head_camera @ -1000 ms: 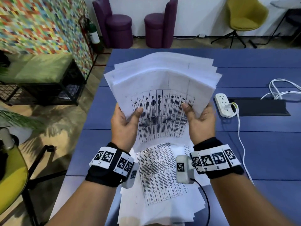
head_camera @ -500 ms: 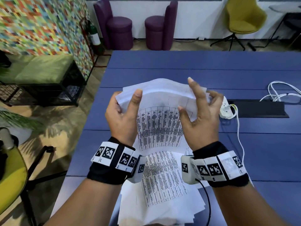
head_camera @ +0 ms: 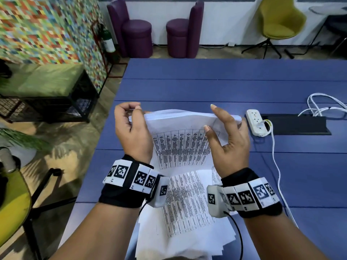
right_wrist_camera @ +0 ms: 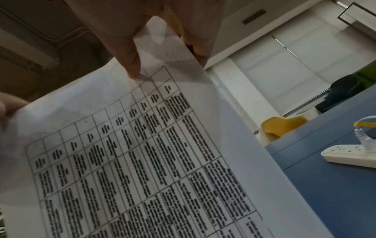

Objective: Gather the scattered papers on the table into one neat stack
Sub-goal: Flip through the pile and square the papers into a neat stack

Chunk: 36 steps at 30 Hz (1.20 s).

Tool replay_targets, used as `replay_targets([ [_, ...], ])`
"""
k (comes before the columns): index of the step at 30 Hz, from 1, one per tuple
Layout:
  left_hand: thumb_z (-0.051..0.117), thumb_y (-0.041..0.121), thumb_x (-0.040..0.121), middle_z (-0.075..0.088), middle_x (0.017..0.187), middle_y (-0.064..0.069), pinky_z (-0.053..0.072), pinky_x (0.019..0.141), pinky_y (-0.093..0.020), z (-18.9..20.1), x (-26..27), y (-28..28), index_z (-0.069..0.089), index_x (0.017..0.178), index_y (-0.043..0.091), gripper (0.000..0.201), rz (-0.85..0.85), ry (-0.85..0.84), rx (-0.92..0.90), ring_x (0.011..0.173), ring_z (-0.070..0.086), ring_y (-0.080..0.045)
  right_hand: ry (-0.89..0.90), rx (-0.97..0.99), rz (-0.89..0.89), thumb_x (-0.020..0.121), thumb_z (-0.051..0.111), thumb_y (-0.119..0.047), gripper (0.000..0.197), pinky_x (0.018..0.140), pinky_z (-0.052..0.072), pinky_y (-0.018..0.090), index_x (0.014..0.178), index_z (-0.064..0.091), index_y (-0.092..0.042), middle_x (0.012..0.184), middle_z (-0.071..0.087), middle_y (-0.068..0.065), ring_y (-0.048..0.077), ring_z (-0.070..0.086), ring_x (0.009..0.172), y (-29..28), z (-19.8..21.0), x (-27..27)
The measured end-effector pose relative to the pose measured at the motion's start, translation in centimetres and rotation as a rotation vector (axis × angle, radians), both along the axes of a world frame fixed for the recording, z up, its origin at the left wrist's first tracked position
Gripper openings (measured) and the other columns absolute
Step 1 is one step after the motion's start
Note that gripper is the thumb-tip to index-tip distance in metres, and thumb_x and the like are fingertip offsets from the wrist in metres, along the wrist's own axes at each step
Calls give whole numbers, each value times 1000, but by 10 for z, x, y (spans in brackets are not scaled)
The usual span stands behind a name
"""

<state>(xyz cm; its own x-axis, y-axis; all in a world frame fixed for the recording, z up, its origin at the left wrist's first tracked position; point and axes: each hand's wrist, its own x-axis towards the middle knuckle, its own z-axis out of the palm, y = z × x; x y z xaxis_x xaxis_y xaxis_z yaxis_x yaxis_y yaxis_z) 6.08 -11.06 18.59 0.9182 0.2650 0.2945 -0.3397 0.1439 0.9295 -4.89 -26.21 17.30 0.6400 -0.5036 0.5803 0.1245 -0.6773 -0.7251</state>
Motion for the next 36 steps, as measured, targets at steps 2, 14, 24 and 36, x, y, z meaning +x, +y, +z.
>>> replay_targets([
  [2,45,19,92,68,66,9,46,73,-32,-2,2,2,52,92,23,8,-28,-12,-18,72,62,-19,18,31,35,86,70,-21,47,88,31,2,129,54,-32,111,55,10,4,49,96,-3,-2,1],
  [14,78,-4,62,76,86,4,54,74,-21,-49,-1,18,64,104,-3,44,-540,294,114,81,71,-5,-180,602,83,69,77,-8,52,87,52,50,99,50,-41,114,55,4,19,60,95,-18,-5,21],
  [24,88,14,59,76,91,-7,57,84,-33,-60,6,19,64,105,-10,57,-553,374,115,89,72,-19,532,757,201,58,89,-16,43,80,55,25,87,59,-3,64,68,-14,-6,64,58,-46,-52,17],
  [36,59,-1,93,72,99,11,51,84,-19,-55,-46,-8,57,114,16,27,-254,226,-10,98,68,-5,126,651,75,86,68,-19,10,71,56,20,86,68,-28,77,71,-22,1,69,78,31,-48,-6],
])
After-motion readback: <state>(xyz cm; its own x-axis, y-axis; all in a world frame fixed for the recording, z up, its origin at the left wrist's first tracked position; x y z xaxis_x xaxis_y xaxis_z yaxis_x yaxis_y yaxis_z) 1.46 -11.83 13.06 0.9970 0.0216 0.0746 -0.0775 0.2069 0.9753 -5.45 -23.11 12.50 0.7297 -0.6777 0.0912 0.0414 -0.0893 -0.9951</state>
